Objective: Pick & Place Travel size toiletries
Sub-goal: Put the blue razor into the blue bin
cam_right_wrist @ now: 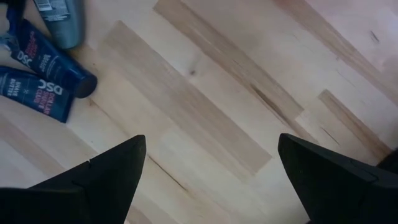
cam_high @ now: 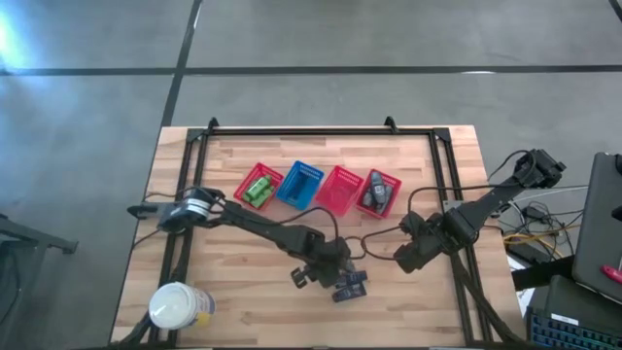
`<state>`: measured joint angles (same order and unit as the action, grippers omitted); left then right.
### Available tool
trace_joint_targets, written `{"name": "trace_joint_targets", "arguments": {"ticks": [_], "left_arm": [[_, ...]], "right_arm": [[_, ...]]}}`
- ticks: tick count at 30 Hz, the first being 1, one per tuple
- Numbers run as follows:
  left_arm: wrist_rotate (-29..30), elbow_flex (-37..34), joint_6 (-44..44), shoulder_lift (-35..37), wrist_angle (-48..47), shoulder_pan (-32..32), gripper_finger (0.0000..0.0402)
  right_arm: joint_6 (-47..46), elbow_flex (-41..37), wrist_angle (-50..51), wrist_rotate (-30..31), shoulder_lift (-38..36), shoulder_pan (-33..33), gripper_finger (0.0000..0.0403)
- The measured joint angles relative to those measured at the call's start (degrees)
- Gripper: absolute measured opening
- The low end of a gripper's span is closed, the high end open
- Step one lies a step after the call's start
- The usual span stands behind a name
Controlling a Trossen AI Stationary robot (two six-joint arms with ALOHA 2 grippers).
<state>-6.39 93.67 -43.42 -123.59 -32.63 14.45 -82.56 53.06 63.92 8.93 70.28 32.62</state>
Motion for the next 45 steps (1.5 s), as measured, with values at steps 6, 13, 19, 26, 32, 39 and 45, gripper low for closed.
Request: {"name": "trace_joint_targets", "arguments": {"ticks": [6, 13, 19, 26, 32, 39, 45], "left_arm": [[-2.92, 1.01, 1.72, -0.53, -0.34, -1.96, 0.0148], [-5.25, -0.05, 1.93, -0.70, -3.46, -2.44, 0.0115], [-5.49, -0.26, 6.64, -0.68, -3.76, -2.39, 0.0057], [-5.00, -0.11, 20.40, 1.04, -8.13, -2.17, 0.0024], [-0.08, -3.32, 36.05, 10.82, -9.44, -1.56, 0.0024], [18.88, -13.26, 70.44, 24.86, -5.29, -8.51, 0.0023], [21.59, -25.77, 89.45, 32.44, 6.10, -21.32, 0.0023]], "right_arm": [[-0.95, 0.00, -0.29, 0.02, 0.00, 0.00, 0.0363], [-1.03, 0.00, -0.28, 0.07, 0.00, 0.00, 0.0363], [-1.02, -0.33, -0.24, 0.22, 0.00, 0.00, 0.0363], [-1.03, -0.72, -0.28, 0.22, 0.00, 0.00, 0.0363], [-0.84, -0.77, -0.28, 0.22, 0.00, 0.00, 0.0363], [-0.74, -0.85, 0.11, 0.22, 0.00, 0.00, 0.0363], [0.28, -0.99, 0.17, 0.24, 0.00, -0.07, 0.0363]]}}
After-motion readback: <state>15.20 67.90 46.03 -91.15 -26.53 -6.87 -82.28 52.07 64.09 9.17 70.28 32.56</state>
